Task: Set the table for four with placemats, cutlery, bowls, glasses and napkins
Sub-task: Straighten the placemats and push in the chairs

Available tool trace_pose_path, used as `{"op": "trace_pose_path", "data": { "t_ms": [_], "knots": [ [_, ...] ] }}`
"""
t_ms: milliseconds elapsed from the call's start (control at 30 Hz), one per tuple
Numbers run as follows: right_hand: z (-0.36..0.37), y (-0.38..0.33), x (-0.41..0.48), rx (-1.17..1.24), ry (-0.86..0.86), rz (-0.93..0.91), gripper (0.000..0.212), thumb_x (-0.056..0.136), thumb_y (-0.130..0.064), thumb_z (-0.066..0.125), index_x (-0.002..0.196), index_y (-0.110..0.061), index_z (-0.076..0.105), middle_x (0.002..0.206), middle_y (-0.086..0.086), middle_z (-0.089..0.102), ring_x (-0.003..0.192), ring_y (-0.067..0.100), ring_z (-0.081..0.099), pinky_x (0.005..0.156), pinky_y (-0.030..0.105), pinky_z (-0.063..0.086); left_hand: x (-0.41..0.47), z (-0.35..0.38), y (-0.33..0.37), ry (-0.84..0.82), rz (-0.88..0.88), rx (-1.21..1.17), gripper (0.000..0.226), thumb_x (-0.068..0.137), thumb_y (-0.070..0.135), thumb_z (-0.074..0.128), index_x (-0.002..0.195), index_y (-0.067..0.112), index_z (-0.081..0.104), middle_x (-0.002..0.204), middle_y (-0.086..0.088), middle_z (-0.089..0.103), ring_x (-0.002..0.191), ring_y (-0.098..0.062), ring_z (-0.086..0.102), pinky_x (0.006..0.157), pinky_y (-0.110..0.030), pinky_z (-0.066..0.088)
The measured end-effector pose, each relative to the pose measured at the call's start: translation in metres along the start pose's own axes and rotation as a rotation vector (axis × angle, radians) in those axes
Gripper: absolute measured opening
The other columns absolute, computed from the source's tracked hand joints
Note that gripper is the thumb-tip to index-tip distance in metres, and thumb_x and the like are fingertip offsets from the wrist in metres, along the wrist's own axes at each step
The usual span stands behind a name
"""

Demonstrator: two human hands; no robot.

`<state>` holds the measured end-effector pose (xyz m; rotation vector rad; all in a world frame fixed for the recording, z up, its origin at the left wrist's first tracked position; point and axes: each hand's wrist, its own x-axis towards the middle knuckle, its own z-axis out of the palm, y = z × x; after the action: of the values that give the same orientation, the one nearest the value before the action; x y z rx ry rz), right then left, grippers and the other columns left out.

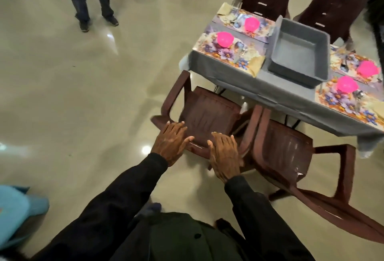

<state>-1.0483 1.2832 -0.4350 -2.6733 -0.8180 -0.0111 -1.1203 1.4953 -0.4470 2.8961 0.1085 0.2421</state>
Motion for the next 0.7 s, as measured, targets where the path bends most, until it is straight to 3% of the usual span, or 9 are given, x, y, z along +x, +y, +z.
{"op": "trace_pose_path", "data": {
  "t_ms": [233,367,567,700],
  "knots": [
    [0.038,-0.117,0.082,-0.004,0.006,0.017,0.048,0.107,-0.041,0.028,0.132,-0.015,0.059,0.128,0.005,0.064,0.122,0.023,0.057,0.118,0.049,0.032,-0.002,-0.048,-0.136,0.119,0.022,0.016,0.046,0.109,0.045,0.036,0.112,0.011,0.068,0.115,-0.008,0.069,0.106,-0.027,0.063,0.099,-0.040,0.048],
    [0.055,-0.160,0.122,-0.037,-0.033,-0.002,0.037,0.107,-0.041,0.042,0.134,-0.018,0.055,0.130,0.003,0.062,0.125,0.021,0.055,0.118,0.049,0.033,0.015,-0.061,-0.189,0.142,0.006,0.024,0.046,0.108,0.044,0.040,0.114,0.009,0.069,0.115,-0.010,0.070,0.106,-0.028,0.064,0.099,-0.041,0.050],
    [0.070,-0.197,0.192,-0.005,-0.019,0.034,0.036,0.108,-0.039,0.036,0.133,-0.019,0.053,0.131,0.002,0.062,0.124,0.019,0.054,0.116,0.048,0.035,0.071,-0.074,-0.255,0.124,0.015,0.003,0.052,0.107,0.048,0.034,0.116,0.010,0.068,0.113,-0.008,0.071,0.104,-0.027,0.066,0.096,-0.040,0.051],
    [0.067,-0.214,0.244,0.107,0.080,0.043,0.049,0.104,-0.042,0.030,0.124,-0.010,0.061,0.120,0.013,0.068,0.113,0.031,0.064,0.105,0.051,0.048,0.125,-0.072,-0.297,0.115,0.058,-0.027,0.053,0.105,0.048,0.035,0.119,0.009,0.068,0.113,-0.009,0.072,0.103,-0.027,0.068,0.094,-0.040,0.054]
  ]
}}
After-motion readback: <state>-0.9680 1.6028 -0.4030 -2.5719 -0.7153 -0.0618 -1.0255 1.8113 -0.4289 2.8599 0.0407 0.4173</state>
